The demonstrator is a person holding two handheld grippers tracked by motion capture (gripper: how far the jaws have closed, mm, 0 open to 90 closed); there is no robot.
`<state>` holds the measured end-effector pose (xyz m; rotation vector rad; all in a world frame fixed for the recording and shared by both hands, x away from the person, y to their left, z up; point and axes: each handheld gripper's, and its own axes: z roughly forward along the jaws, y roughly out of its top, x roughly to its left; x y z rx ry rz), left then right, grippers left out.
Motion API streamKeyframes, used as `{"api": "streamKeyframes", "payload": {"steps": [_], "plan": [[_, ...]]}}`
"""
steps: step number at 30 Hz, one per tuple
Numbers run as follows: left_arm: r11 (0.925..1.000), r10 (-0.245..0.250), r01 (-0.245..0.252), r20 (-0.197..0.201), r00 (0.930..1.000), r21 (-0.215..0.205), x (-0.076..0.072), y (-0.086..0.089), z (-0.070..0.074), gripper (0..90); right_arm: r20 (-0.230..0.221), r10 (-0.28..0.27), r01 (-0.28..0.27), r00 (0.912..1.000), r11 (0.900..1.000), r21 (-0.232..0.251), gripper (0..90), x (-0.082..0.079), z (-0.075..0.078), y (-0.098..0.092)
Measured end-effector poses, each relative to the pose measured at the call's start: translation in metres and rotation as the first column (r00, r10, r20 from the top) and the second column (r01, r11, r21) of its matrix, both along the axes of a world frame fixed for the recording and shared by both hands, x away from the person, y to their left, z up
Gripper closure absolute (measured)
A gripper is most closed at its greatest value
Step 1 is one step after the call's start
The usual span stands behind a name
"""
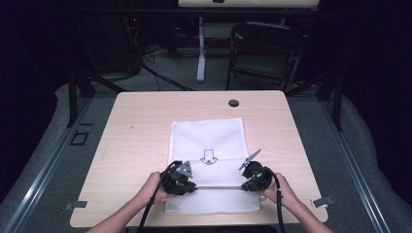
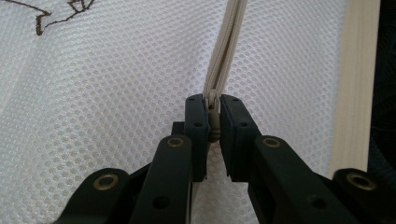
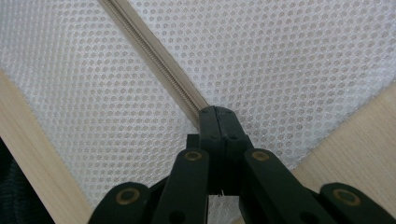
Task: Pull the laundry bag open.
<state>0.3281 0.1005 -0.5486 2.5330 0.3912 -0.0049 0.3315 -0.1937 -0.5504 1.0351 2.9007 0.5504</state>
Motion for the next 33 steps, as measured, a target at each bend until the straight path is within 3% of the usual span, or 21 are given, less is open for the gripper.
{"api": "streamKeyframes", "payload": {"steps": [21, 33], "plan": [[0.9996, 0.018, -0.018, -0.02, 0.9996, -0.019, -0.002, 0.015, 0.005, 82.1, -0.003, 0.006, -0.006, 1.0, 1.0, -0.01, 90.0, 0.0, 0.001, -0.001], [0.9993, 0.035, -0.035, -0.021, 0.9992, -0.01, -0.002, 0.023, 0.004, 82.1, -0.006, 0.004, -0.004, 1.0, 1.0, -0.003, 90.0, 0.001, 0.0, -0.003]]}}
